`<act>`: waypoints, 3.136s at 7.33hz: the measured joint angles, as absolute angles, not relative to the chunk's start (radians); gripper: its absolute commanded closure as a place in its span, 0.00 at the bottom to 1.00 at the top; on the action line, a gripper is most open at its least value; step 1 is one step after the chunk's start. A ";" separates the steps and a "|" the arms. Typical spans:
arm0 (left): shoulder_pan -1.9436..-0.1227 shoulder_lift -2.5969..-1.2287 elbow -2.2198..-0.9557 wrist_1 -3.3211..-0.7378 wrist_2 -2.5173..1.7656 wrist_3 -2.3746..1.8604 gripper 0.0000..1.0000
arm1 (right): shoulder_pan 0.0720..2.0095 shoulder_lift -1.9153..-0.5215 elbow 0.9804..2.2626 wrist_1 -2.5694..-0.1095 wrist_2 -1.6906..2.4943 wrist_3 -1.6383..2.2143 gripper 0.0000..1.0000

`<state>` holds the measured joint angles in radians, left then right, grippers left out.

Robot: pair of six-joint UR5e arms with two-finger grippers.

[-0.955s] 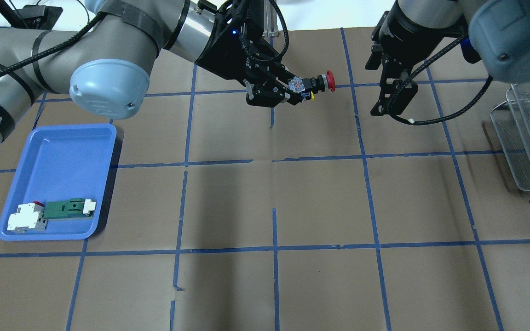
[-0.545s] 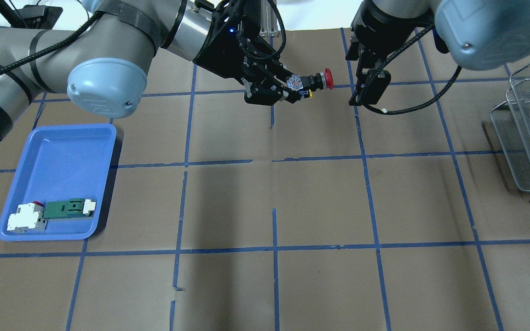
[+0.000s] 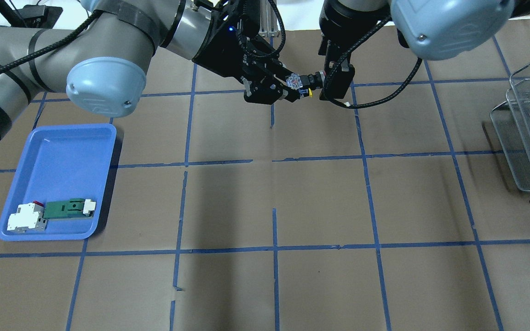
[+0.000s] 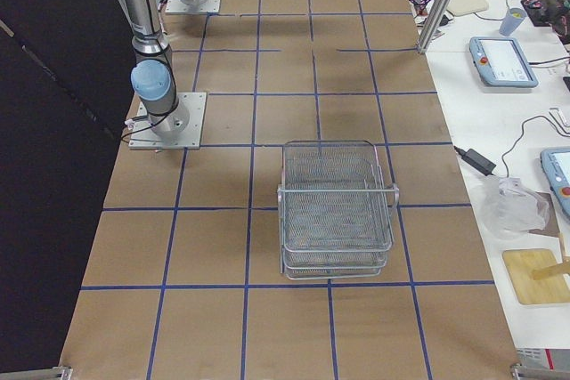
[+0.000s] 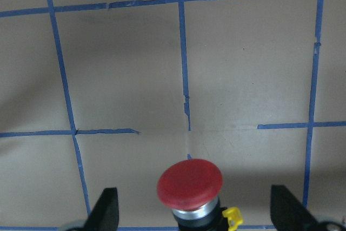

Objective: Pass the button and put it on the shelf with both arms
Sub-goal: 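Bring the open right gripper down over the button held by the left gripper, then close the right gripper on the button while the left gripper opens and withdraws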

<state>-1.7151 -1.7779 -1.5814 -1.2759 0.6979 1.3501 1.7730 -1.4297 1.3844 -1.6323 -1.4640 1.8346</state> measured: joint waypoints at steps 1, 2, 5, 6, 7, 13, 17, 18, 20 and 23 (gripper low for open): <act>-1.715 -1.778 -1.581 -1.276 0.698 1.350 1.00 | 1.775 -1.429 1.388 -1.627 -1.461 1.843 0.00; -1.715 -1.778 -1.580 -1.276 0.693 1.350 1.00 | 1.777 -1.429 1.391 -1.622 -1.459 1.848 0.00; -1.715 -1.779 -1.584 -1.275 0.679 1.351 1.00 | 1.784 -1.428 1.395 -1.602 -1.458 1.850 0.30; -1.715 -1.779 -1.584 -1.275 0.678 1.350 1.00 | 1.786 -1.429 1.396 -1.600 -1.458 1.850 0.43; -1.715 -1.778 -1.584 -1.275 0.678 1.350 1.00 | 1.786 -1.430 1.396 -1.599 -1.458 1.850 0.59; -1.715 -1.779 -1.584 -1.275 0.677 1.350 0.00 | 1.787 -1.431 1.390 -1.604 -1.455 1.847 0.96; -1.715 -1.779 -1.582 -1.277 0.683 1.331 0.00 | 1.779 -1.429 1.386 -1.605 -1.456 1.834 0.97; -1.715 -1.780 -1.581 -1.278 0.685 1.325 0.00 | 1.776 -1.429 1.385 -1.605 -1.456 1.834 0.97; -1.716 -1.780 -1.578 -1.278 0.690 1.315 0.00 | 1.768 -1.430 1.384 -1.605 -1.456 1.825 0.97; -1.717 -1.777 -1.556 -1.286 0.747 1.180 0.00 | 1.746 -1.432 1.385 -1.602 -1.467 1.772 0.98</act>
